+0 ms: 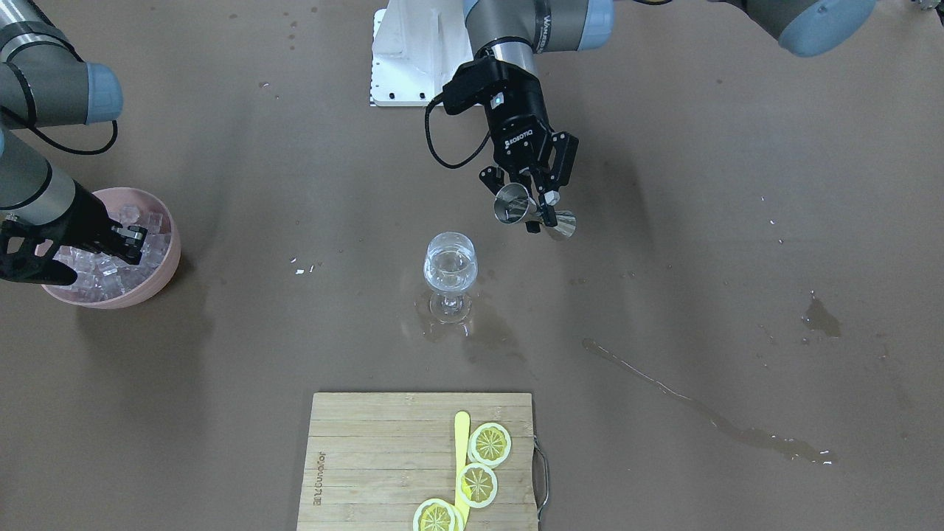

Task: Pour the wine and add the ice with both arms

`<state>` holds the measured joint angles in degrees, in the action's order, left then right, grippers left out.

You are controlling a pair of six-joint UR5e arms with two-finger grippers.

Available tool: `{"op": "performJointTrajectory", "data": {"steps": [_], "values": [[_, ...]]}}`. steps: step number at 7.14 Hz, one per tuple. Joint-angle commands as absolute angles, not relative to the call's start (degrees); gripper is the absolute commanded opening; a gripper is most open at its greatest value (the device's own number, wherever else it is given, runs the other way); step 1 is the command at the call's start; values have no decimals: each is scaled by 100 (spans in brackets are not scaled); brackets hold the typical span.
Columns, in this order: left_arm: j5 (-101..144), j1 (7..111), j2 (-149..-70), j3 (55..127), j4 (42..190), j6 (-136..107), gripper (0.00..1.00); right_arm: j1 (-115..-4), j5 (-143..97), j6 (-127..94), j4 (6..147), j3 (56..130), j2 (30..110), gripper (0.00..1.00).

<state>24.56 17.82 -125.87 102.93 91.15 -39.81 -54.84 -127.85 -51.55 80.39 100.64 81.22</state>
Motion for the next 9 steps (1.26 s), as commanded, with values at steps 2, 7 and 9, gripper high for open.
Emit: {"op": "performJointTrajectory", "data": {"steps": [2, 7, 9], "values": [[2163, 1679, -12980, 9722, 9036, -3981, 0, -5467, -12753, -5159, 8060, 10090, 8156, 64], [1960, 1556, -13140, 9677, 8071, -3990, 0, -5467, -12727, -5071, 7998, 10108, 8367, 92], [1960, 1556, -13192, 9677, 7614, -3990, 0, -5467, -12727, -5063, 7998, 10081, 8367, 93]]}}
